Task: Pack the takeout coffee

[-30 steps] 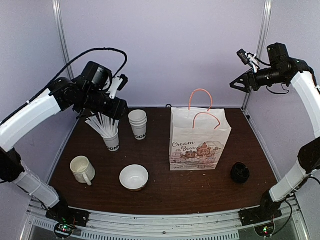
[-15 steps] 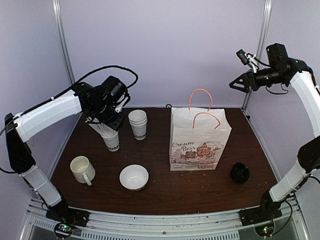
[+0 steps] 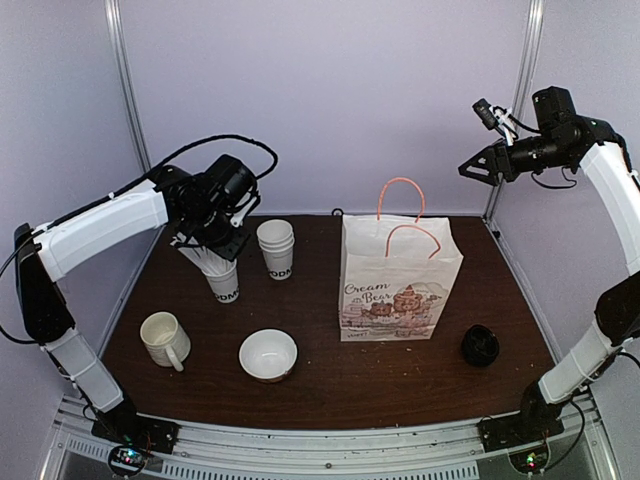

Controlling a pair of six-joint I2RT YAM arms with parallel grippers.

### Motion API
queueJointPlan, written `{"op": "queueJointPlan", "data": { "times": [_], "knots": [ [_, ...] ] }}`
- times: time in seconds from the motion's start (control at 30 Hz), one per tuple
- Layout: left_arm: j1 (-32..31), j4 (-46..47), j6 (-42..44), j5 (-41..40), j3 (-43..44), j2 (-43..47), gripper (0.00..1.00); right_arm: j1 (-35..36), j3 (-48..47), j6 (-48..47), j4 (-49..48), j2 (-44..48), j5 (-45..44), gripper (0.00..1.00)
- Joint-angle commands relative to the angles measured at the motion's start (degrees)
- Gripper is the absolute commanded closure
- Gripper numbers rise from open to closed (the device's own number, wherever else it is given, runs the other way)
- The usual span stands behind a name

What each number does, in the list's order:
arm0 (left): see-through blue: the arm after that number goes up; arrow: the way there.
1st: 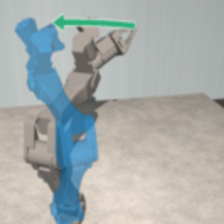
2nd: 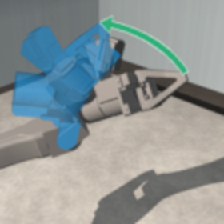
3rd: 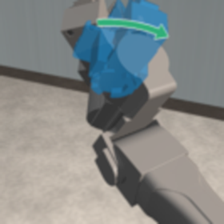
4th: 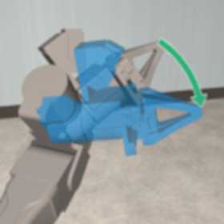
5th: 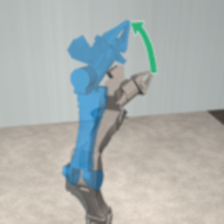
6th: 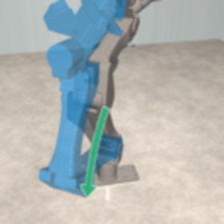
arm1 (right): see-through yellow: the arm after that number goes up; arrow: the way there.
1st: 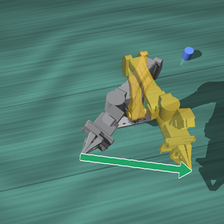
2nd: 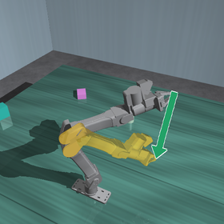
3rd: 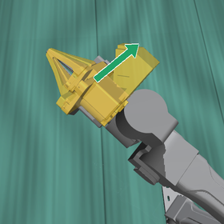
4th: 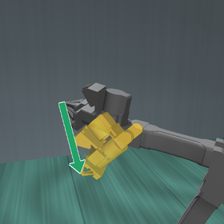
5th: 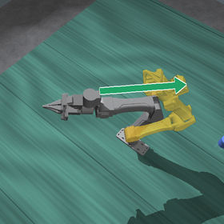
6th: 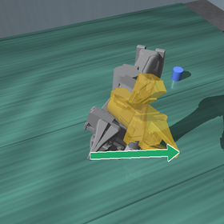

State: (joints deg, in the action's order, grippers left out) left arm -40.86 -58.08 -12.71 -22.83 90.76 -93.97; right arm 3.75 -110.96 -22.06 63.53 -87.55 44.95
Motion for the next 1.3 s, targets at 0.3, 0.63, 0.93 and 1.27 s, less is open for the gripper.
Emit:
{"op": "queueJointPlan", "data": {
  "times": [0.3, 0.63, 0.93, 1.27],
  "knots": [
    [0.3, -3.4, 2.4, -0.3, 6.8, 5.6, 1.0, -0.4, -0.4, 0.9, -1.2, -0.9, 0.9, 0.3],
    [0.3, -4.8, 2.2, 0.8, 7.5, 11.3, 1.0, -0.4, -1.0, 1.2, -0.9, -1.4, 1.4, 0.31],
    [0.3, -4.5, 4.4, 4.7, 17.0, 14.4, 1.0, -0.4, -0.9, 1.0, -0.9, -1.1, 0.9, 0.31],
    [0.3, -1.9, 2.4, 19.8, 23.0, 16.4, 1.0, -0.4, -0.9, 0.8, -0.9, -1.0, 0.6, 0.31]
  ]
}}
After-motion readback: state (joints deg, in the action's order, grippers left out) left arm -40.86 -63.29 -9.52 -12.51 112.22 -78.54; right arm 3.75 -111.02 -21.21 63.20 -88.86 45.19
